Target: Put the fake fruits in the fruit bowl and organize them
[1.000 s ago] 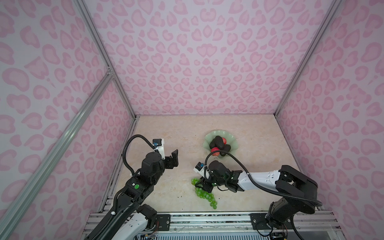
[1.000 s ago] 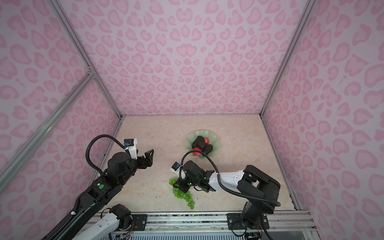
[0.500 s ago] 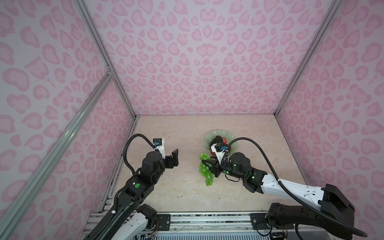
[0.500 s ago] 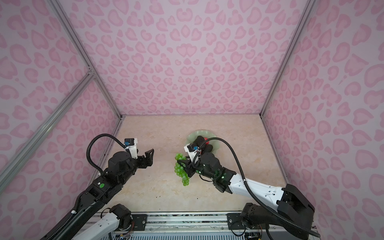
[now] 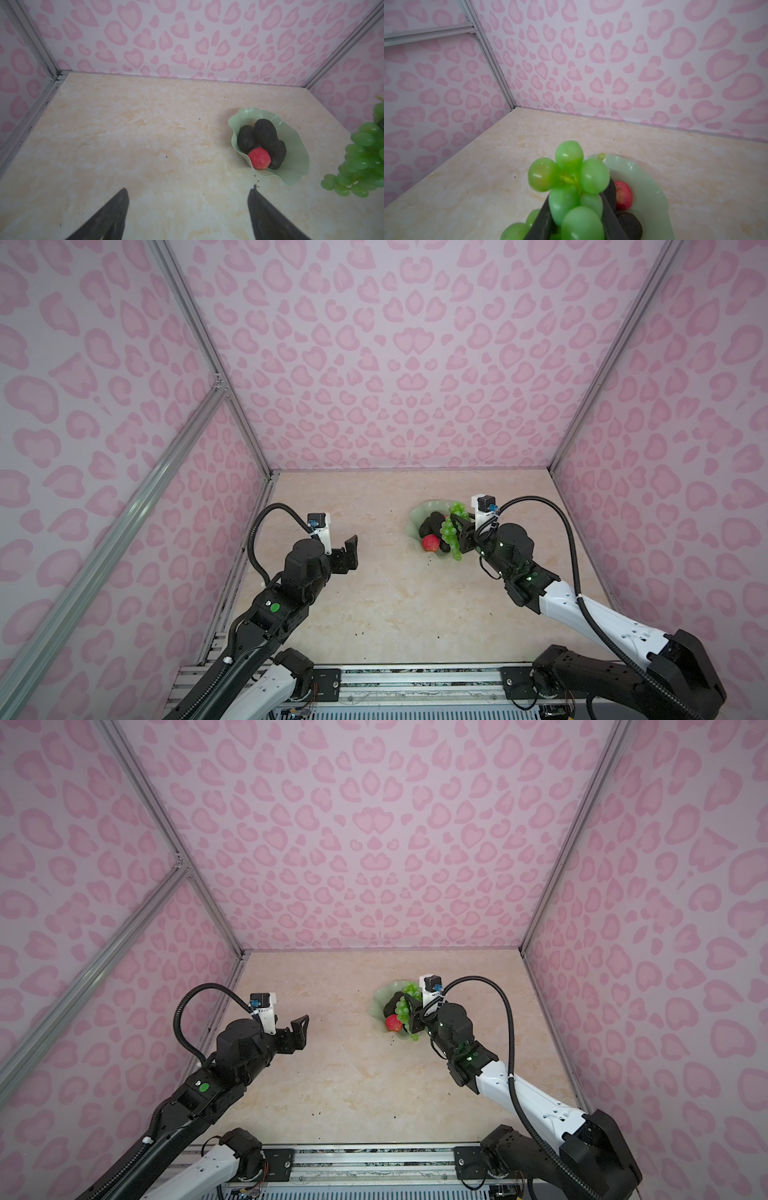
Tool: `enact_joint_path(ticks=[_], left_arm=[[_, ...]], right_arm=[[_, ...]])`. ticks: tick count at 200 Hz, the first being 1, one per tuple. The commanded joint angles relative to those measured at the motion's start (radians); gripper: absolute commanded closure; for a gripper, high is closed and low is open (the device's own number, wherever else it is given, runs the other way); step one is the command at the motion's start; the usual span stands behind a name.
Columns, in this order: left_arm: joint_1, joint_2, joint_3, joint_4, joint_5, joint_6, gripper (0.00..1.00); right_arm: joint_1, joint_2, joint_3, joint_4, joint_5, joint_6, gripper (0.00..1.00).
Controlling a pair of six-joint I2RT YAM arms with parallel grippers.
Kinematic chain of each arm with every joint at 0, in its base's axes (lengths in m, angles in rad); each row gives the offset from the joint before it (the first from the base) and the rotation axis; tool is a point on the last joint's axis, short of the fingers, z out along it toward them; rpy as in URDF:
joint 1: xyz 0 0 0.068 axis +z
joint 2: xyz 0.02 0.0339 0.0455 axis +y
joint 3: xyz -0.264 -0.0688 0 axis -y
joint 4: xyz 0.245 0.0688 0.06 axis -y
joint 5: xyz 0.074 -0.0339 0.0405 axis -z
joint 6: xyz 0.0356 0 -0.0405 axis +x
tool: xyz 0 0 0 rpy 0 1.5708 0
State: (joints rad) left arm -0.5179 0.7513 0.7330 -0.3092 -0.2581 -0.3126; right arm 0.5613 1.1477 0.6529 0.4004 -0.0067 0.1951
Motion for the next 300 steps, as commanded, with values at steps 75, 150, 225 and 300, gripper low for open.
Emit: enact_joint_path(ticks=[75,150,225,300], left_arm=[[0.001,0.054,0.034,0.051,0.017,0.001,0.10],[0.001,0.079,0.070,0.045,0.014,0.023,0.10],[0.004,0.074,0.060,0.057,-0.028,0.041,0.10],[0.094,0.040,-0.101,0.313,-0.308,0.105,0.02]], right_arm=[[-0.149,0.371,0.068,0.236,-0.029,-0.018,0.69],[-0.186,0.639,0.097,0.584,-0.079,0.046,0.30],[-0.186,0.532,0.140,0.508,-0.055,-0.034,0.02],[-0.187,0.052,0.026,0.013,0.145,-0.070,0.01]])
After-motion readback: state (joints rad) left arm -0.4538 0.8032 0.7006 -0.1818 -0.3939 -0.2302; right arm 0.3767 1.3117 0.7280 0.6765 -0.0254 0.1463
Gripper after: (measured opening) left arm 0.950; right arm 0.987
